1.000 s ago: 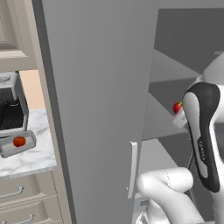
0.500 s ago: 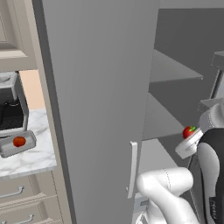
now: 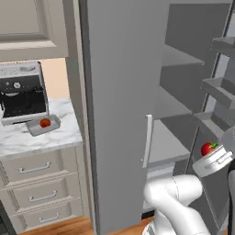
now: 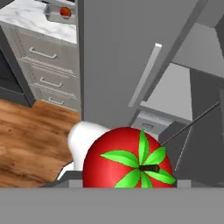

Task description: Take the tomato and tomato out of the freezer and place them in the tupperware container on the counter. Then put the tupperware containing the vegetables back in the freezer.

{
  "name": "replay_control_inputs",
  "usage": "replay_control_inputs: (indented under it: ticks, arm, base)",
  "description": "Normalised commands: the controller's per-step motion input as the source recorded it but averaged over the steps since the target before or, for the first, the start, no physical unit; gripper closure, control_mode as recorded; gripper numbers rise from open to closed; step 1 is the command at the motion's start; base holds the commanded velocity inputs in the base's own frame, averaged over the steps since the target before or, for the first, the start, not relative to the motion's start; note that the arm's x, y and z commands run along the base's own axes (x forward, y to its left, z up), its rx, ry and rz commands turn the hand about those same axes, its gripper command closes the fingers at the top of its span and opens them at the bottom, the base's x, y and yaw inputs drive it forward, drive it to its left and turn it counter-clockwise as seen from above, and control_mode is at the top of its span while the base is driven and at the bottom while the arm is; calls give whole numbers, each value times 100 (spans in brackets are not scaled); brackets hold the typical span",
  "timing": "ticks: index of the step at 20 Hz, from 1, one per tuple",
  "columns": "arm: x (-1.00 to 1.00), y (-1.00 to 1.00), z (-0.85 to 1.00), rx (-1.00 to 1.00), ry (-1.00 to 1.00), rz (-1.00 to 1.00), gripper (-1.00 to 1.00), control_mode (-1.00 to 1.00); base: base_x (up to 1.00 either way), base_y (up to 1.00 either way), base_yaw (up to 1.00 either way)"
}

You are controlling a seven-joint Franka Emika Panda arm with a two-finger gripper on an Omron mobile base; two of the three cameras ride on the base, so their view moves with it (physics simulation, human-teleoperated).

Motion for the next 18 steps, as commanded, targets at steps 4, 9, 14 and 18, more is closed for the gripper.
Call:
replay_control_inputs:
  ticks: [4, 9, 14, 18]
  arm:
    - [0, 0, 0, 0, 0, 0, 100, 100]
    - [0, 0, 0, 0, 0, 0, 100, 100]
    - [0, 0, 0, 0, 0, 0, 100, 100]
    - [0, 0, 0, 0, 0, 0, 100, 100]
  base:
    - [-41, 100, -5]
    - [8, 100, 0]
    - [48, 100, 0]
    - [94, 88, -1]
